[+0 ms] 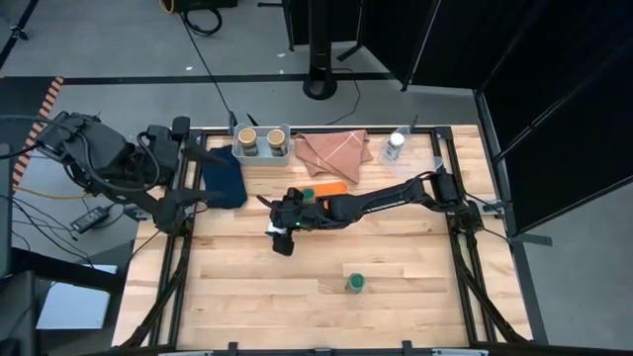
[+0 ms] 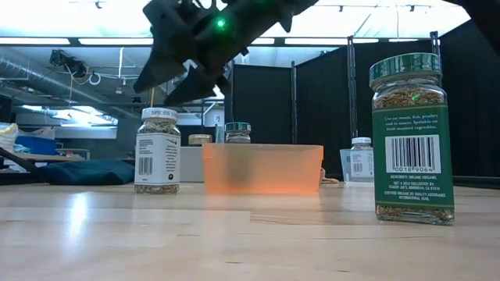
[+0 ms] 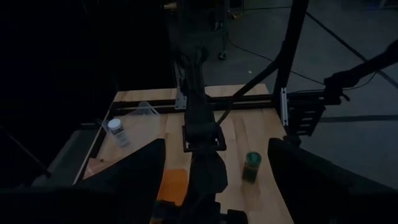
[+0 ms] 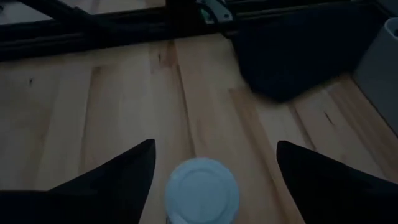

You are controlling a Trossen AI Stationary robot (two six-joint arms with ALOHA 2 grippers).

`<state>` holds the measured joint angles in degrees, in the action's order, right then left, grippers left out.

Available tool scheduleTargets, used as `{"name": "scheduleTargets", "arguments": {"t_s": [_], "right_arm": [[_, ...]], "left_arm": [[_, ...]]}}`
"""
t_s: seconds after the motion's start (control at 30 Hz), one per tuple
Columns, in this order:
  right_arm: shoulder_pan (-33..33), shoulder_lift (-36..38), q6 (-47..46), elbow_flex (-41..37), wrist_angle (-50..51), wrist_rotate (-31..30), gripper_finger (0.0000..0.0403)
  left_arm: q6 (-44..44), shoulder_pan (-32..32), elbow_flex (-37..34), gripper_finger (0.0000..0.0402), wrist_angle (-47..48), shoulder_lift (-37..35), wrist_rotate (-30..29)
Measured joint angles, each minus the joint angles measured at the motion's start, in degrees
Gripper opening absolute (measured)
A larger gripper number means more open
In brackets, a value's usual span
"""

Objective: Sort spices by type
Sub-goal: Put the white seasoning bottle into the transparent bin

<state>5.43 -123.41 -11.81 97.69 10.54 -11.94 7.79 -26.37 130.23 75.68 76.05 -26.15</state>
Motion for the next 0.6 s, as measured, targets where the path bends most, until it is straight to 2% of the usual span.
{"name": "scheduleTargets", "arguments": {"t_s": [0.17,0.6], "right_arm": [[0.02,-1.88,-0.15,0.04,-2.29,0.14,0.0344],[-0.17,-3.24,-1.72,0.02,-0.64,1.52,0.0338]], "left_arm": [[0.22,0.0,0.0,0.029,0.73,-0.02,-0.01],[0.37,0.0,0.0,0.0289,1.16,0.0,-0.2]]}}
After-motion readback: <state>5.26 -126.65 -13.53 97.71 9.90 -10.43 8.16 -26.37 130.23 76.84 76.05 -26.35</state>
